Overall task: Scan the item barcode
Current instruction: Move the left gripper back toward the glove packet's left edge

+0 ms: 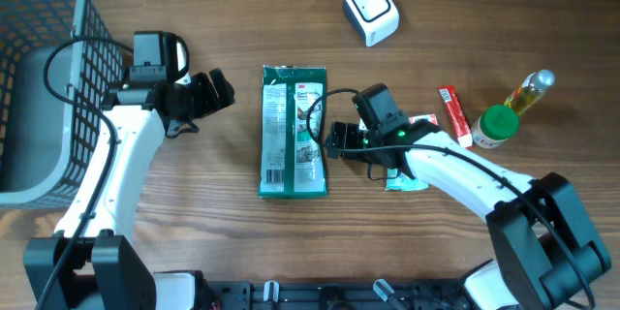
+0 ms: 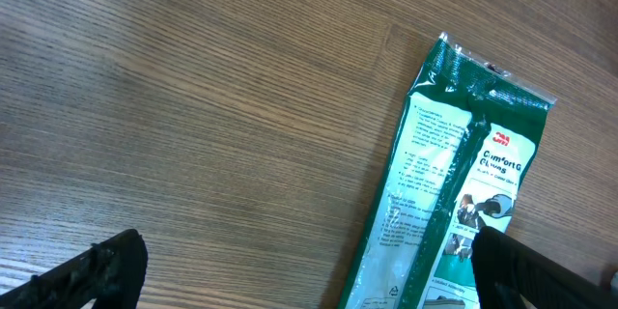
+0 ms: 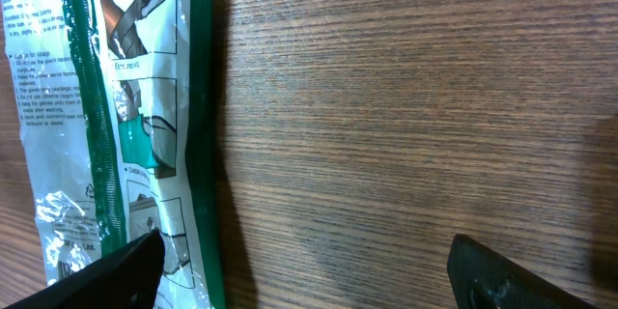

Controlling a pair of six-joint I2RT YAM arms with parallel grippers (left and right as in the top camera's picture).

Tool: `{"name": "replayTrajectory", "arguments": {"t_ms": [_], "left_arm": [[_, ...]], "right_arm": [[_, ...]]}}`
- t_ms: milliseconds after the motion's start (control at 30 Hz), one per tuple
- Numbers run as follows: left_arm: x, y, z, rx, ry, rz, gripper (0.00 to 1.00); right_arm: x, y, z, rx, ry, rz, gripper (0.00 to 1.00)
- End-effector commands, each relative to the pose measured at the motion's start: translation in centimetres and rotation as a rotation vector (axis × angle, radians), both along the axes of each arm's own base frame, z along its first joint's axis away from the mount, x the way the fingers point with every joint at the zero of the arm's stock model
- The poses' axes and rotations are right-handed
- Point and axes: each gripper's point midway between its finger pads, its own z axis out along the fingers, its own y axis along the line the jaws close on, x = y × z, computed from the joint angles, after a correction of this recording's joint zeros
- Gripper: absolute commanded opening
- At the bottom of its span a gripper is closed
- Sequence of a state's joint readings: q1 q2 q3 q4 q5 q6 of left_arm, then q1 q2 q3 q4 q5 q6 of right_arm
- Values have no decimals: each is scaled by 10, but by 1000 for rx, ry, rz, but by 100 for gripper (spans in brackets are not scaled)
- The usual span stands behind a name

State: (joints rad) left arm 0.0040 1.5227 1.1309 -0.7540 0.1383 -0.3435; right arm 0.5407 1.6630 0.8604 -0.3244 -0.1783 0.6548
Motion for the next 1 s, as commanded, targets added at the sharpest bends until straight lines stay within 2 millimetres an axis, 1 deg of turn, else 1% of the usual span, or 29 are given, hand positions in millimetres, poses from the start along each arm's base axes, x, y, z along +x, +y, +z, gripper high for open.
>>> {"name": "replayTrajectory", "arguments": {"t_ms": [0,33,100,167,233,267,300,367,433,600,800,900,967], "left_arm": [[6,0,0,-9,-23,7,100],[10,0,2,-9,-41,7,100],[11,0,2,-9,-46,8,100],[11,-1,3,-13,-47,5,100],[7,-1,1,-13,-29,5,100],[3,-1,-1,-13,-12,5,96],[0,-1,-3,-13,2,6,75],[-4,-4,-4,-13,20,-1,42],[-7,-8,-6,-12,30,-14,4],[-14,-20,-16,-10,54,-48,4],[-27,-30,-48,-8,104,-79,4],[-31,-33,-62,-6,128,-90,14],[-34,-35,-71,-4,158,-96,16]], "right_arm": [[0,-3,-3,-19,0,-13,94],[-1,-4,-3,-21,2,-12,94],[-1,-4,-4,-22,4,-12,94],[-1,-4,-4,-21,3,-13,97],[-1,-4,-4,-21,3,-12,97],[-1,-4,-4,-21,3,-13,97],[-1,-4,-4,-21,3,-12,97],[-1,-4,-4,-21,3,-13,97],[-1,-4,-4,-21,2,-12,97],[-1,-4,-4,-21,3,-12,98],[-1,-4,-4,-21,3,-12,98],[-1,-4,-4,-21,3,-12,98],[-1,-4,-4,-21,3,-12,98]]}}
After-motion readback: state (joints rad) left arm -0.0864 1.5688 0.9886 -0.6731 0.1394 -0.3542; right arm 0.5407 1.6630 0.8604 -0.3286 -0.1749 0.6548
